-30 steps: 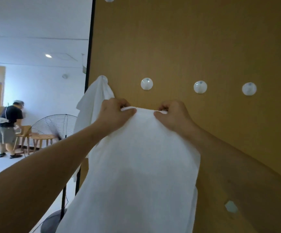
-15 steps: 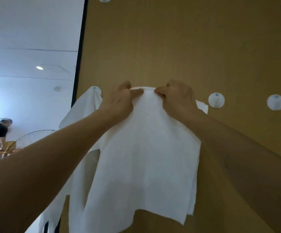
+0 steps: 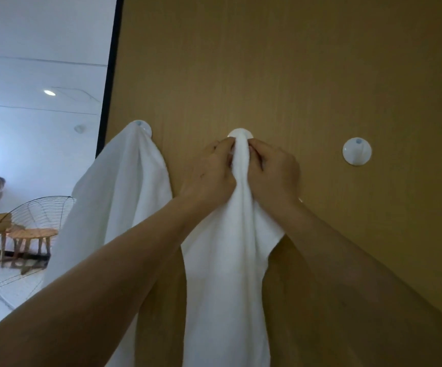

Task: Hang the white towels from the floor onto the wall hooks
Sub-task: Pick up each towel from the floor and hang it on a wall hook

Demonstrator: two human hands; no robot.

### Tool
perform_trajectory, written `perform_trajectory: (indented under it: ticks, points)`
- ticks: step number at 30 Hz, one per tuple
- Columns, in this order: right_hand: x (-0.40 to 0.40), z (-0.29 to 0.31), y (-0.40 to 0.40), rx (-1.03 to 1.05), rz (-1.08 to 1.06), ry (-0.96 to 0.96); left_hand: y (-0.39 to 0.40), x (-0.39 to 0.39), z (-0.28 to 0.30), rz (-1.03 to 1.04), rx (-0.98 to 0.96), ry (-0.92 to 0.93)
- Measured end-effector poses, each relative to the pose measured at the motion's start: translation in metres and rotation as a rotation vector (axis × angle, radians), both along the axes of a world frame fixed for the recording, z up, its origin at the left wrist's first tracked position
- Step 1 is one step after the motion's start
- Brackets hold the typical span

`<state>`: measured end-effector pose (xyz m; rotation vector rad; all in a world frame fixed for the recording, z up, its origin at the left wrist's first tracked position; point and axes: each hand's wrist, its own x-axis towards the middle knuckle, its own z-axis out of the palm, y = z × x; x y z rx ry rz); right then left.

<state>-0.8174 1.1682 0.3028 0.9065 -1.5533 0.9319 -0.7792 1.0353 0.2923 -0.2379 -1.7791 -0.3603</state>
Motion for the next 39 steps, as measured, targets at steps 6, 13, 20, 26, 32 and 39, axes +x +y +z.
perform_trajectory:
  ticks: [6, 13, 20, 26, 32, 39]
  points:
    - [0.011, -0.002, -0.003, -0.047, 0.221, -0.272, 0.007, 0.017, -0.002, -0.218, 0.197, -0.067]
    - [0.025, -0.036, 0.009, 0.119, 0.179, -0.301, 0.033, 0.025, -0.044, -0.04, 0.254, -0.131]
    - [0.037, -0.102, 0.034, 0.354, -0.231, -0.356, 0.048, 0.056, -0.109, 0.253, 0.158, -0.42]
    - [0.062, -0.144, 0.061, 0.431, 0.063, -0.657, 0.073, 0.101, -0.145, 0.309, 0.126, -0.562]
    - [0.083, -0.206, 0.09, 0.472, 0.181, -0.727, 0.096, 0.127, -0.196, 0.314, 0.045, -0.668]
    - [0.075, -0.342, 0.138, 0.507, 0.043, -0.856, 0.128, 0.106, -0.324, 0.255, -0.004, -0.957]
